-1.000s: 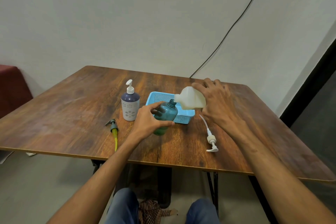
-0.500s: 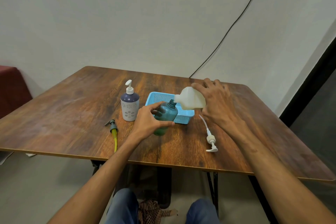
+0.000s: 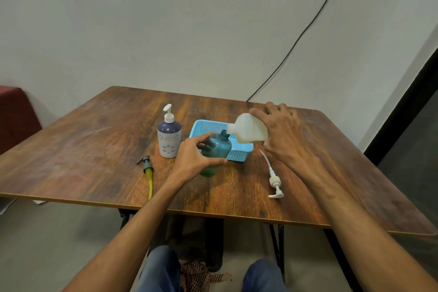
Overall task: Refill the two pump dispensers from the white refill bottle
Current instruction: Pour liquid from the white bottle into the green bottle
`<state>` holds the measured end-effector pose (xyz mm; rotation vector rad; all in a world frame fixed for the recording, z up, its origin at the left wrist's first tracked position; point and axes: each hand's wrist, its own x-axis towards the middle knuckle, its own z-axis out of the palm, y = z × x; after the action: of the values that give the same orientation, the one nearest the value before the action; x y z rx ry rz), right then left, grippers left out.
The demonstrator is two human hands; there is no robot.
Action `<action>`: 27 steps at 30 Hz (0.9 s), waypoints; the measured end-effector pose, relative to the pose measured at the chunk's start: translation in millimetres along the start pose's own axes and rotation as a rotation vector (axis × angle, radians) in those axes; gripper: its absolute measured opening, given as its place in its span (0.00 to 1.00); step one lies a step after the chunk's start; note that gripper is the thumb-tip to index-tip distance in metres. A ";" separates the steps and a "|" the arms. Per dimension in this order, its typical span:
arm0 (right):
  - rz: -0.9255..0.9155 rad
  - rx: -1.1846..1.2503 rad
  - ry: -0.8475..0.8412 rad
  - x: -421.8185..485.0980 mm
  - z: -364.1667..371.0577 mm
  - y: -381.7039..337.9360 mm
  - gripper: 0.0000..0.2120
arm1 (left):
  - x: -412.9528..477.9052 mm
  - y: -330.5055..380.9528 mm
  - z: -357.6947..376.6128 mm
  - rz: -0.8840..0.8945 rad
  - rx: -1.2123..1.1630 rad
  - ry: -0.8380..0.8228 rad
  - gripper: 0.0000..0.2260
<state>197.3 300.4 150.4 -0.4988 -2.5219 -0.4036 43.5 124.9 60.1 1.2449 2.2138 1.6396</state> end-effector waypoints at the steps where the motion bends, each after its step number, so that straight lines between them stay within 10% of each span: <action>1: 0.000 0.000 0.001 -0.1 0.0 -0.1 0.37 | 0.1 -0.3 0.1 0.000 0.000 0.000 0.36; 27: -0.002 -0.014 0.018 0.9 1.8 0.9 0.36 | 2.6 -3.3 2.3 0.013 0.002 0.007 0.35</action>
<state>196.2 302.1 149.6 -0.4959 -2.5043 -0.4246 41.3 128.1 57.3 1.2583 2.2165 1.6495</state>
